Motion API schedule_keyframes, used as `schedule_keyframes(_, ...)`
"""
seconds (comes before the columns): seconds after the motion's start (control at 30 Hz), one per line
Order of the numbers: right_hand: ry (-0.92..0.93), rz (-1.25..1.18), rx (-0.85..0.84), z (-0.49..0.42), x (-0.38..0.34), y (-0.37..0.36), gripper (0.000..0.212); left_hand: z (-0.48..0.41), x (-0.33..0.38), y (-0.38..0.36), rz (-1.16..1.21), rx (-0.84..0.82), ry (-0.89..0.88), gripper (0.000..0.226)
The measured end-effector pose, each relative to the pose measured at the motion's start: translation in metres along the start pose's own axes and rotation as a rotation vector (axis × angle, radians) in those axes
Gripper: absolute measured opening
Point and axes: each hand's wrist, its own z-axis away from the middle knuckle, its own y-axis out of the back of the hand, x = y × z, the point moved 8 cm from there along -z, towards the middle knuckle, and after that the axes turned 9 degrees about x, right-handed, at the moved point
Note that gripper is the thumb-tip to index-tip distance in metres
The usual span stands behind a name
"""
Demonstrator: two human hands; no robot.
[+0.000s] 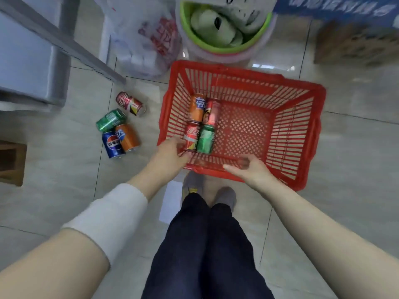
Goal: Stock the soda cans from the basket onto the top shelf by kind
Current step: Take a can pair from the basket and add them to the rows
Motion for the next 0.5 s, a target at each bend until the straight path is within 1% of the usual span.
schedule_keyframes(0.07,-0.017,0.023,-0.022,-0.058,0.012,-0.026,0.076,-0.050,-0.012,-0.029,-0.072,0.011,-0.051,0.037)
schedule_keyframes(0.13,-0.042,0.088,-0.033,-0.111,0.025,-0.050,0.074,-0.095,-0.022,-0.060,-0.170,0.004,-0.114,0.036)
schedule_keyframes(0.2,-0.044,0.134,-0.032,-0.156,0.034,-0.074,0.067,-0.136,-0.037,-0.091,-0.266,-0.026,-0.119,0.038)
schedule_keyframes(0.3,-0.019,0.226,-0.055,-0.208,0.040,-0.104,0.064,-0.188,-0.062,-0.130,-0.397,-0.072,-0.095,0.038)
schedule_keyframes(0.4,-0.002,0.168,-0.078,-0.243,0.038,-0.129,0.046,-0.223,-0.077,-0.153,-0.502,-0.061,-0.088,0.038)
schedule_keyframes(0.47,-0.017,0.111,-0.055,-0.259,0.037,-0.141,0.058,-0.238,-0.080,-0.164,-0.551,-0.055,-0.096,0.040)
schedule_keyframes(0.5,-0.035,0.094,-0.029,-0.264,0.038,-0.145,0.060,-0.243,-0.083,-0.168,-0.564,-0.048,-0.103,0.040)
